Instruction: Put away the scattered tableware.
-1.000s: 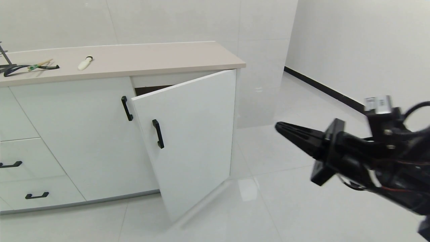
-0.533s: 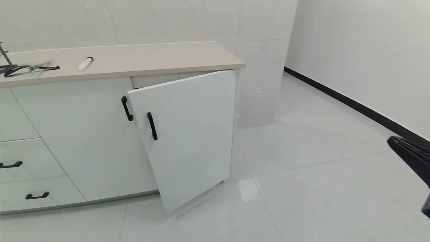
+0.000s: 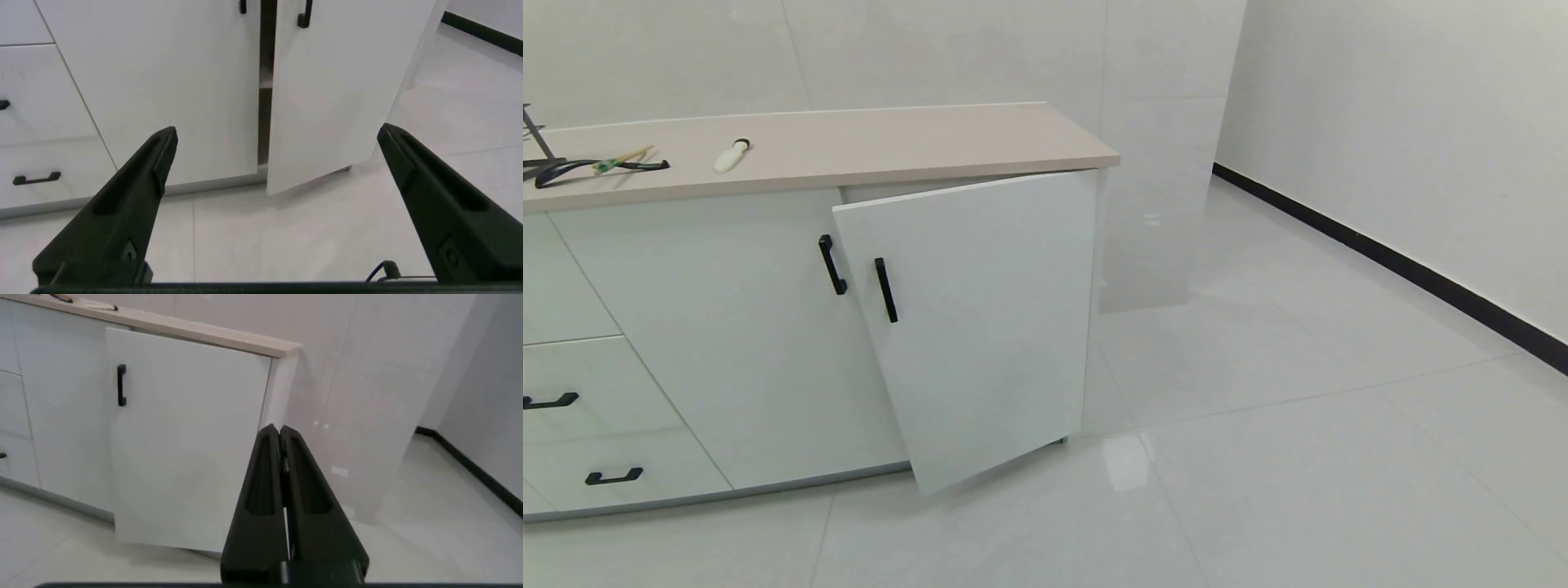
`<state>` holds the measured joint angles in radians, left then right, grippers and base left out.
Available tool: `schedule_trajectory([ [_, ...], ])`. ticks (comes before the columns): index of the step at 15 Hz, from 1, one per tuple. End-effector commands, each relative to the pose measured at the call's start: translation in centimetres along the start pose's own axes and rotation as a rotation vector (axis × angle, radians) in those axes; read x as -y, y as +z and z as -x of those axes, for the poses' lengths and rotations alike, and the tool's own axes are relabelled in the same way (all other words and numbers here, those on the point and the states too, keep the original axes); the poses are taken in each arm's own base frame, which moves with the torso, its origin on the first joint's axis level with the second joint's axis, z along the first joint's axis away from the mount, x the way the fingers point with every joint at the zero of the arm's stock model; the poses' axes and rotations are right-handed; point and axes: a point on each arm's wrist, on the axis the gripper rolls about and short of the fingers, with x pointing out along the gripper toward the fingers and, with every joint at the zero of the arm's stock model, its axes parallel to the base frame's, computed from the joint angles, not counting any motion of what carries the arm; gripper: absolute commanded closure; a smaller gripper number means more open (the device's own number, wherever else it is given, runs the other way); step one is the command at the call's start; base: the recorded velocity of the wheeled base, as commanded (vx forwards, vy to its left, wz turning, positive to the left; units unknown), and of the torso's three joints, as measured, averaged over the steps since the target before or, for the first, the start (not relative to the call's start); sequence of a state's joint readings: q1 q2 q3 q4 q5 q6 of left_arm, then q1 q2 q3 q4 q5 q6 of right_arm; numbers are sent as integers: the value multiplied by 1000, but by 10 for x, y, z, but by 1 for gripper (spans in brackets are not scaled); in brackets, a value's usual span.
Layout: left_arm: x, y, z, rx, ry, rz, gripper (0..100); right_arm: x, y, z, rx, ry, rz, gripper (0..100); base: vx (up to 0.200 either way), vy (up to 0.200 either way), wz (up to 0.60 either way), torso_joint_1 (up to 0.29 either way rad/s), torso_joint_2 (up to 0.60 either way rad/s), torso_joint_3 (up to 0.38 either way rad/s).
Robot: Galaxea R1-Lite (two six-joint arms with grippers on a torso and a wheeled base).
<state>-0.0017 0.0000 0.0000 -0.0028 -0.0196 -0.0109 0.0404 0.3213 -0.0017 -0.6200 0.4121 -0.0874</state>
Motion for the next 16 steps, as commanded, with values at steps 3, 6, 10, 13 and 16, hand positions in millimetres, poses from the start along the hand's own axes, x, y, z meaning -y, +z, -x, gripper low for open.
schedule_trajectory([
  [3,0,0,0,-1,0,0,0,-20,-45,37,-211,-66,-63,100,0,0,0,0,0,0],
  [6,0,0,0,0,0,-2,0,-17,-50,39,-285,-253,-66,100,0,0,0,0,0,0],
  [10,0,0,0,0,-2,-12,0,-14,-55,42,-323,-435,-146,100,0,200,0,5,2,-1],
  [13,0,0,0,-1,-3,-12,0,-14,-55,42,-323,-429,-150,100,0,0,0,0,0,0],
  [16,0,0,0,0,-6,-12,0,-14,-55,42,-324,-429,-154,100,0,0,0,0,0,0],
])
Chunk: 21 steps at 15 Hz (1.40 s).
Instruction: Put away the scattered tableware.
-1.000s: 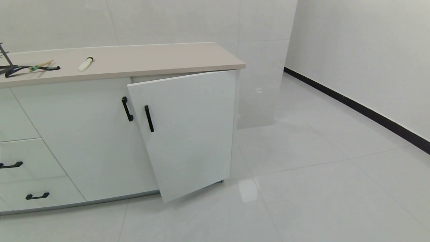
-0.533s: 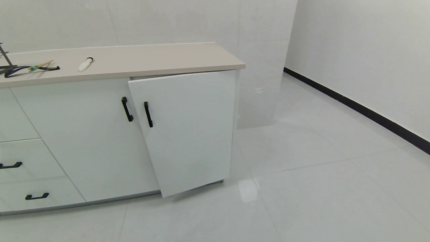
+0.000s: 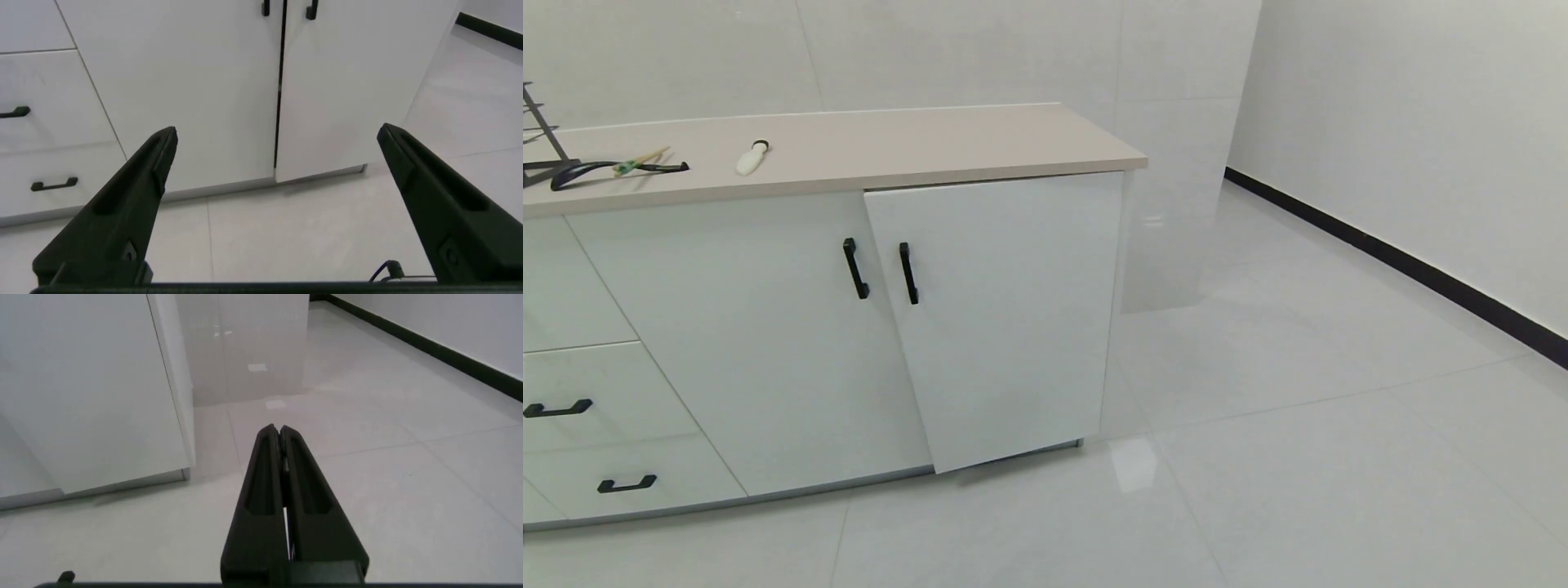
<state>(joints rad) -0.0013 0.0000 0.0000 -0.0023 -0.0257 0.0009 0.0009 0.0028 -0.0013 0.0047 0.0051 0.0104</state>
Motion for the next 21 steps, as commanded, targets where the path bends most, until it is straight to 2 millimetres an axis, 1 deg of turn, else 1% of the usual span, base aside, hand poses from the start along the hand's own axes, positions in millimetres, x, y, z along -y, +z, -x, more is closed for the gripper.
schedule_trajectory([
  [1,0,0,0,1,-1,1,0,0,0,0,-3,0,0,100,0,200,0,-2,2,2],
  [6,0,0,0,1,-1,1,0,0,0,0,-3,0,1,100,0,200,0,3,2,4],
  [9,0,0,0,1,2,-2,0,0,0,0,-3,-1,1,100,0,200,600,-1,2,1],
  [12,0,0,0,1,2,-2,0,0,0,0,-3,-1,1,100,0,0,0,0,0,0],
  [15,0,0,0,1,2,-2,0,0,0,0,-3,-8,3,100,0,0,600,4,4,5],
  [17,0,0,0,1,2,-1,0,0,0,0,-3,-6,3,100,0,0,0,0,0,0],
  [21,0,0,0,1,1,-1,0,0,0,0,-3,-6,3,100,0,200,0,4,1,2],
])
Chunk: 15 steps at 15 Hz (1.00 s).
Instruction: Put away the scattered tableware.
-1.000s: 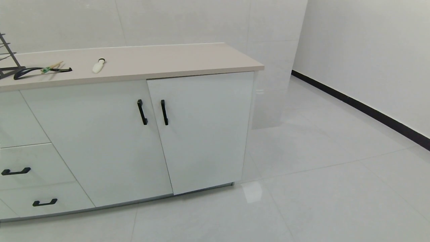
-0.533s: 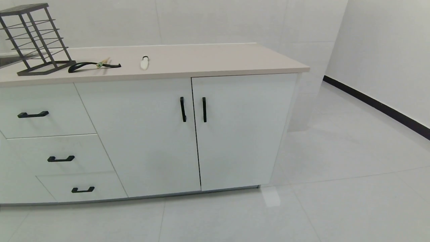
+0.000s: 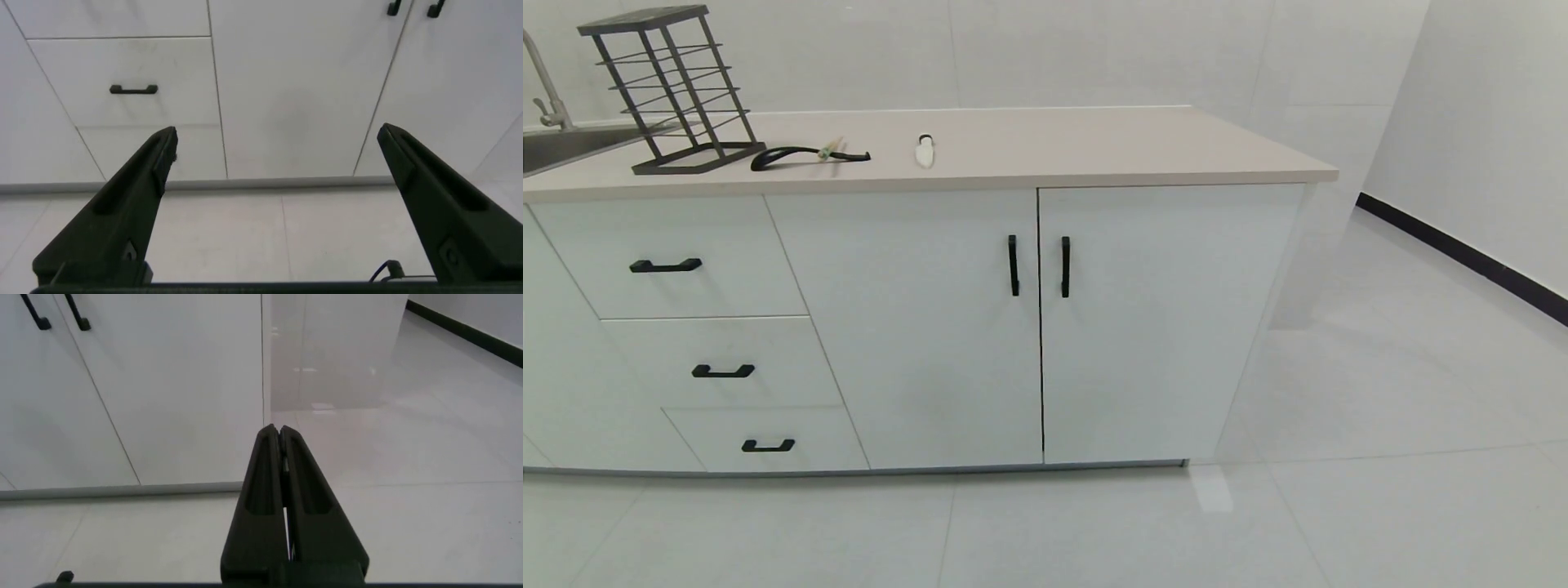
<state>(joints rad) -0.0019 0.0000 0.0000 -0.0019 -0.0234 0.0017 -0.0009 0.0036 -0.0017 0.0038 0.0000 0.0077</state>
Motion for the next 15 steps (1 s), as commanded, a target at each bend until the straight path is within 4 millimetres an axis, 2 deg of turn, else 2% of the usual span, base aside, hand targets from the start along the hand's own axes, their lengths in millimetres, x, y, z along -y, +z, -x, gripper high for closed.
schedule_trajectory([
  [1,0,0,0,1,-1,0,0,0,0,0,-3,1,0,100,0,200,0,7,2,7],
  [3,0,0,0,1,1,0,0,0,0,0,-3,1,0,100,0,200,0,2,2,2],
  [6,0,0,0,1,-1,0,0,0,0,0,-5,1,-2,100,200,200,0,4,2,4],
  [9,0,0,0,1,-1,0,0,0,0,0,-5,1,0,100,200,0,0,4,2,1],
  [11,0,0,0,1,-1,0,0,0,0,0,-3,1,0,100,200,200,0,0,2,-2],
  [14,0,0,0,1,1,0,0,0,0,0,-3,1,3,100,0,200,0,9,6,4],
  [15,0,0,0,1,1,-1,0,0,0,0,-3,1,6,100,0,200,600,12,2,2],
])
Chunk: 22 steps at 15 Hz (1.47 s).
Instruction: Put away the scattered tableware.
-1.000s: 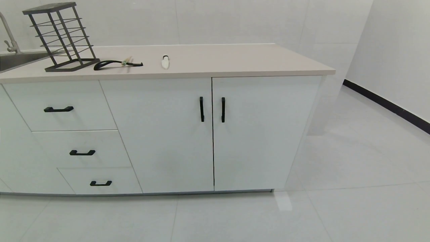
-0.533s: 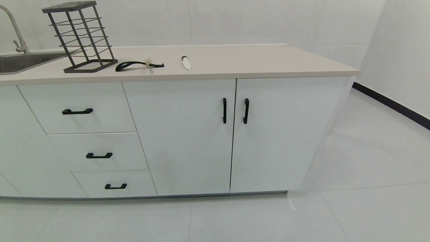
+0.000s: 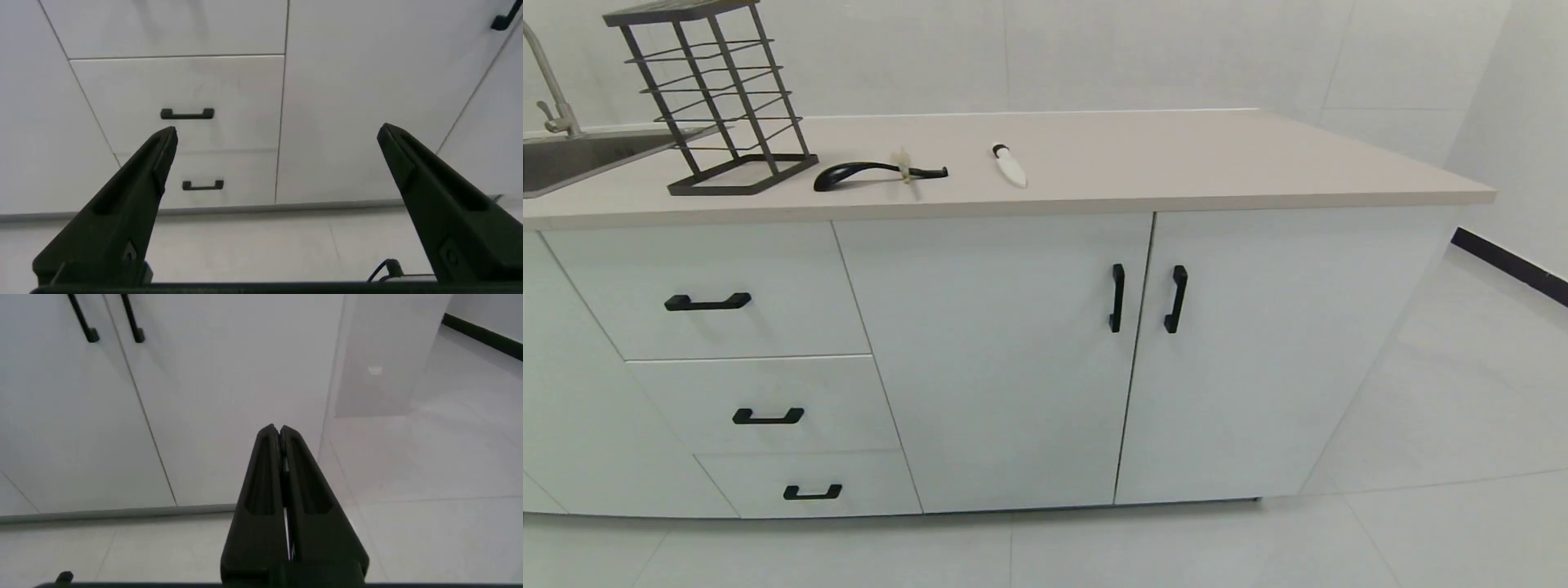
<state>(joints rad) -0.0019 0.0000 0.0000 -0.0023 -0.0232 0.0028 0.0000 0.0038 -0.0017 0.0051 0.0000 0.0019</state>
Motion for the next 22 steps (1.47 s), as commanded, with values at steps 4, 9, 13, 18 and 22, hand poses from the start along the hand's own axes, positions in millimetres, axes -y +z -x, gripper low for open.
schedule_trajectory([
  [4,0,0,0,1,1,1,0,0,0,0,-4,0,-6,100,0,200,450,0,2,1],
  [9,0,0,0,-1,1,3,0,0,0,0,-4,0,-7,100,0,200,0,2,-1,0],
  [13,0,0,0,-1,1,1,0,0,0,0,-2,0,-7,100,200,100,0,-1,0,5],
  [18,0,0,0,-1,1,1,0,0,0,0,-2,3,-9,100,40,0,0,1,0,1],
  [22,0,0,0,1,-1,0,0,0,0,0,-2,3,-9,100,0,0,0,0,0,0],
])
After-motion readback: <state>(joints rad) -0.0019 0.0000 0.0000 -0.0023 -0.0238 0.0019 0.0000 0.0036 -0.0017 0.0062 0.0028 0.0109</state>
